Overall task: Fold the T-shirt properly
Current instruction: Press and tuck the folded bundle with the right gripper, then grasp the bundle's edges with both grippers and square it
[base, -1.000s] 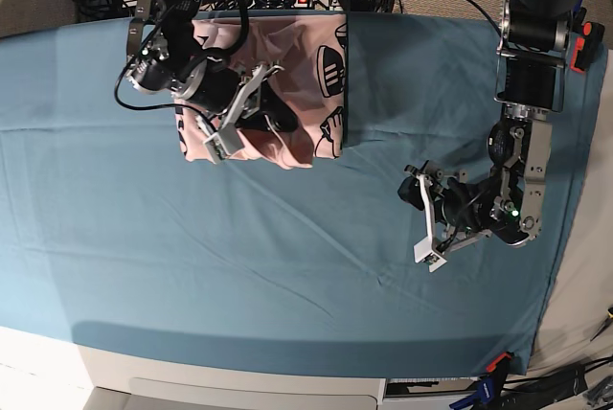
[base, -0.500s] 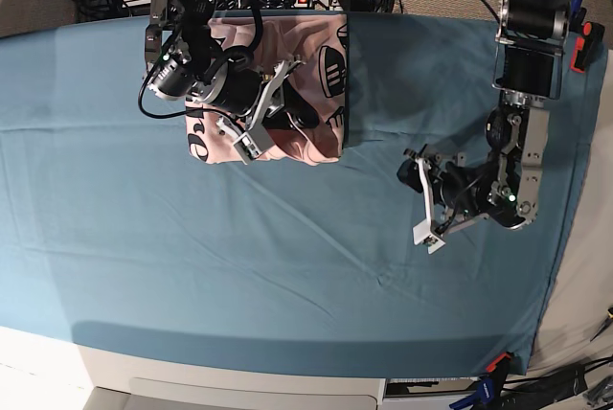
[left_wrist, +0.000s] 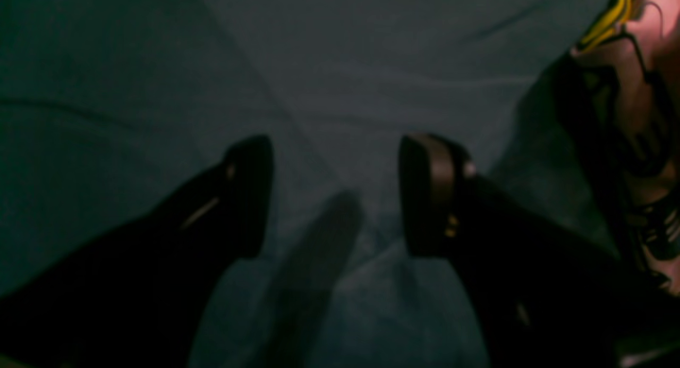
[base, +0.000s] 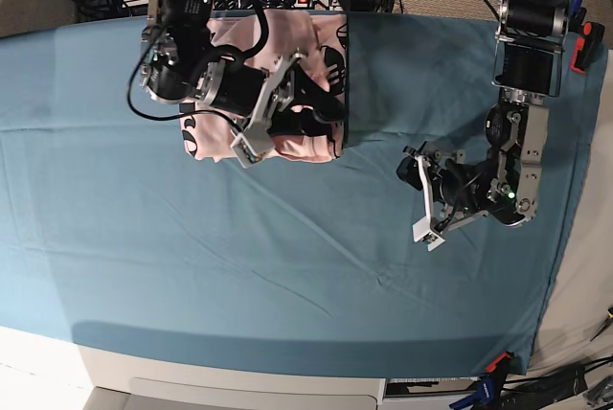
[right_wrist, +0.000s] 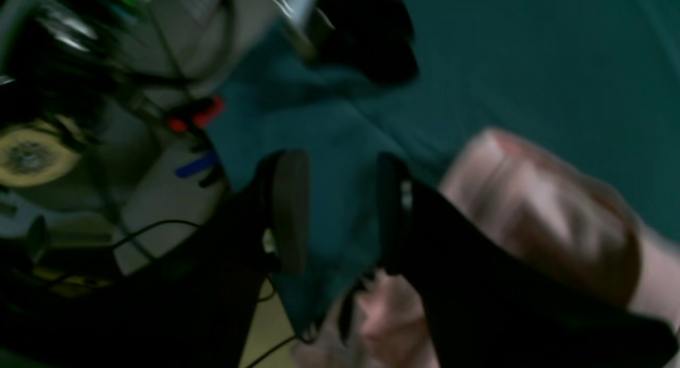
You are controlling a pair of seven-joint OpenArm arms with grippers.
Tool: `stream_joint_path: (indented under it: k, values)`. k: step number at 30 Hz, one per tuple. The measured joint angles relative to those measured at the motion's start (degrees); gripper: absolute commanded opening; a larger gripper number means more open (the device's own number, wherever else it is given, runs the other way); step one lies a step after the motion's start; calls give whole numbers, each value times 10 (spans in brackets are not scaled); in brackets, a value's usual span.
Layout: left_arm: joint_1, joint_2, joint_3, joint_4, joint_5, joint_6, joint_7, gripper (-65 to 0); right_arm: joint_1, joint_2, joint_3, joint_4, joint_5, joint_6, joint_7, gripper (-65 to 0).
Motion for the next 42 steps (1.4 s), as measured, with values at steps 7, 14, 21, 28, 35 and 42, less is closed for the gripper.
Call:
stream_joint_path:
  k: [7, 14, 21, 28, 35, 42]
  values:
    - [1, -1, 0, 0, 0, 0, 0, -290, -15, 0, 33, 88, -36, 1, -44, -509]
    - [6, -29, 1, 0, -10, 0, 10, -291, -21, 44, 234, 104, -76, 1, -12, -650]
    - [14, -51, 1, 0, -87, -16, 26, -292, -20, 84, 470, 104, -118, -3, 26, -650]
    - [73, -49, -3, 7, -183, -47, 34, -292, -19, 121, 493, 8, -121, -14, 62, -396]
    - [143, -50, -7, 47, -234, -63, 24, -291, 15, 134, 426, -111, -122, -23, 57, -394]
    - [263, -51, -4, 205, -162, -54, 10, -240, 64, 154, 327, -182, -124, -23, 35, -347]
